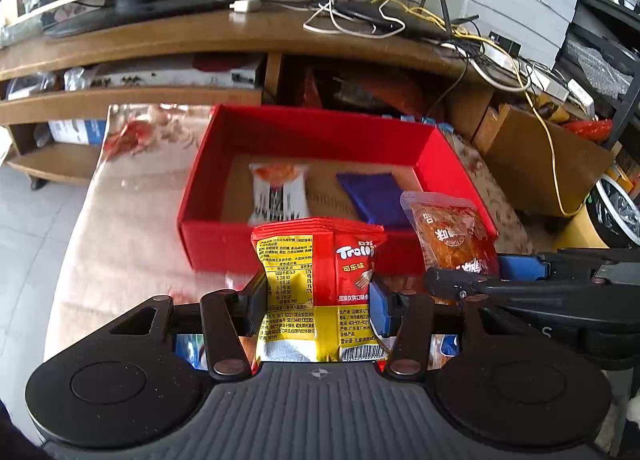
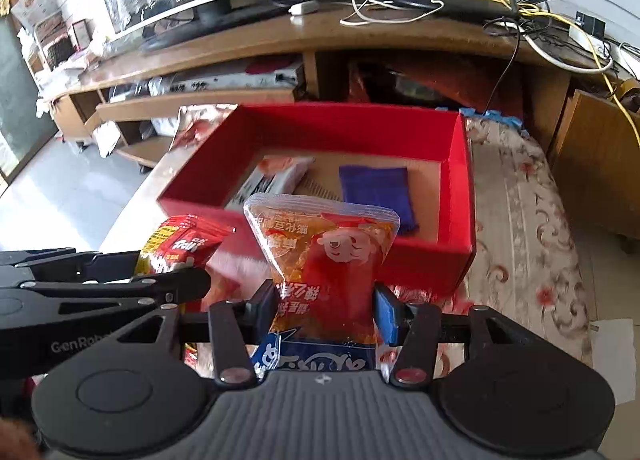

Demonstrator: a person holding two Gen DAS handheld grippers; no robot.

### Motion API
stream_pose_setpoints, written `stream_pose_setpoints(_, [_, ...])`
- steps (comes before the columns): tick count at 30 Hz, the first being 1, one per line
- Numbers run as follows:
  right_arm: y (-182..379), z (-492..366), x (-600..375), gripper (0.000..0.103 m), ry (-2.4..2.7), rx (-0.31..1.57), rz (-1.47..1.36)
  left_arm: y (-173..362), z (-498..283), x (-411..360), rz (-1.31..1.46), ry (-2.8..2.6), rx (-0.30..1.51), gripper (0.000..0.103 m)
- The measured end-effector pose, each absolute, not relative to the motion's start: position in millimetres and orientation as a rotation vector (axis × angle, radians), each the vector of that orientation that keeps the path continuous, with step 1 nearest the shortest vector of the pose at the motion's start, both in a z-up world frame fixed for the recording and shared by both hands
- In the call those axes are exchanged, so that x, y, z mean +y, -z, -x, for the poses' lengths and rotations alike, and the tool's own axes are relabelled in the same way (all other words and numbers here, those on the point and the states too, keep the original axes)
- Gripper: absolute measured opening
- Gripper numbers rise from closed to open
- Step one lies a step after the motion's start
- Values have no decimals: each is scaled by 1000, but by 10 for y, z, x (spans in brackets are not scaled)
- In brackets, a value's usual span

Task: Organize snacks
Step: 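Carry both packets over the red box and lower them inside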

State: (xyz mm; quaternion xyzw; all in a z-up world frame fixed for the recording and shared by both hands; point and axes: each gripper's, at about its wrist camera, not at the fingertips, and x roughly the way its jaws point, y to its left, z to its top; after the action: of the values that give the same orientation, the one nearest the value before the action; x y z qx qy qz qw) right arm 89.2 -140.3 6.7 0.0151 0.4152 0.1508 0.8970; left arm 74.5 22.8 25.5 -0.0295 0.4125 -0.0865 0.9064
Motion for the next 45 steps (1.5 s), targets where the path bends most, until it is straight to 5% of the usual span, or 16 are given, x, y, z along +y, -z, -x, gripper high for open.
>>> stream_pose_setpoints(45, [308, -2391, -1309, 49, -246, 935, -41, 77, -2004, 207, 52, 95, 886, 59])
